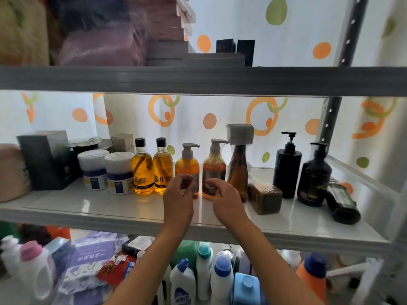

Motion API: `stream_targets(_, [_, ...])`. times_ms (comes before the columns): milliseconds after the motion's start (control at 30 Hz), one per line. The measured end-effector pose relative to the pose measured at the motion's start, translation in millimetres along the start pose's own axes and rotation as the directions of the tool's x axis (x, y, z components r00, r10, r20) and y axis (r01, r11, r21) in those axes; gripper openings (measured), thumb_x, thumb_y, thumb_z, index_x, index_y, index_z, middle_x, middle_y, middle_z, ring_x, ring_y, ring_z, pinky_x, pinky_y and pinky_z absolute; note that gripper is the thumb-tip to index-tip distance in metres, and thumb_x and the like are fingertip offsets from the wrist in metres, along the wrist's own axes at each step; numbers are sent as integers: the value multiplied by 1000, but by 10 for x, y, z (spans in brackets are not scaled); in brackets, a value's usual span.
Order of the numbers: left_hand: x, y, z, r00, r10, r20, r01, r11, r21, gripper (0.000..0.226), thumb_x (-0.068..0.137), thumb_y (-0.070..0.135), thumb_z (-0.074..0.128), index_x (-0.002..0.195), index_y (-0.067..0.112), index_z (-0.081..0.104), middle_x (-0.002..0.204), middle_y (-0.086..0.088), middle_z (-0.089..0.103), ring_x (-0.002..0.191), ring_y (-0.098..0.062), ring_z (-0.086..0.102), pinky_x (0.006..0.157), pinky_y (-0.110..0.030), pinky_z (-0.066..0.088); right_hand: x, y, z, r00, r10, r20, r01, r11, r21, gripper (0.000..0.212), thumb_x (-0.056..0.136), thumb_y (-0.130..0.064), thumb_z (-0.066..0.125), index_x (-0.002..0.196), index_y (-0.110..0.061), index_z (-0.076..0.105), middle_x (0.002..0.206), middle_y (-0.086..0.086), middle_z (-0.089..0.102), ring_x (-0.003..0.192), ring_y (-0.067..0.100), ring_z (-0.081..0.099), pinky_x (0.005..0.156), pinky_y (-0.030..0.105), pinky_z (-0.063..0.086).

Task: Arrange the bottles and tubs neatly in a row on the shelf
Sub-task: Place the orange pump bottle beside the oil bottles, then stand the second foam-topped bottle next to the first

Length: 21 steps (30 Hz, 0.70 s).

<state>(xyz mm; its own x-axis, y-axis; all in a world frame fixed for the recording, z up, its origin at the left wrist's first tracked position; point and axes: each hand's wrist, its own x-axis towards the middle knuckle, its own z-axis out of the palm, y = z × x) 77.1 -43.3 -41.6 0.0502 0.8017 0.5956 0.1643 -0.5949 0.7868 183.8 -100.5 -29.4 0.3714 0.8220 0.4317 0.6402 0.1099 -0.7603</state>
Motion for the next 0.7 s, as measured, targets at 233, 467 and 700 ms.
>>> stream_targets(233, [-141,247,167,1000,9,27,-7,998,-70,12,90,9,62,97,19,66,91,0,67,88,-18,65,74,-45,59,-163,-56,-425,998,46,-36,-46,999,-7,34,98,-3,37,116,-14,63,119,4,63,105,12,55,87,18,41])
stream_targets(467, [-351,620,580,998,-22,52,26,997,-79,10,93,12,59,96,22,61,93,3,64,85,-11,61,71,-19,49,-304,82,-1030,990,79,-114,-80,997,-7,34,93,2,38,107,-14,66,112,7,66,91,15,58,72,17,46])
stream_targets(700, [-382,892,1101,990,-68,121,92,974,-207,12,92,9,60,93,22,62,92,5,66,81,-4,61,68,-17,50,-381,343,-1482,981,120,-154,-128,991,-47,42,85,8,37,108,-12,66,113,8,63,106,17,58,81,19,44])
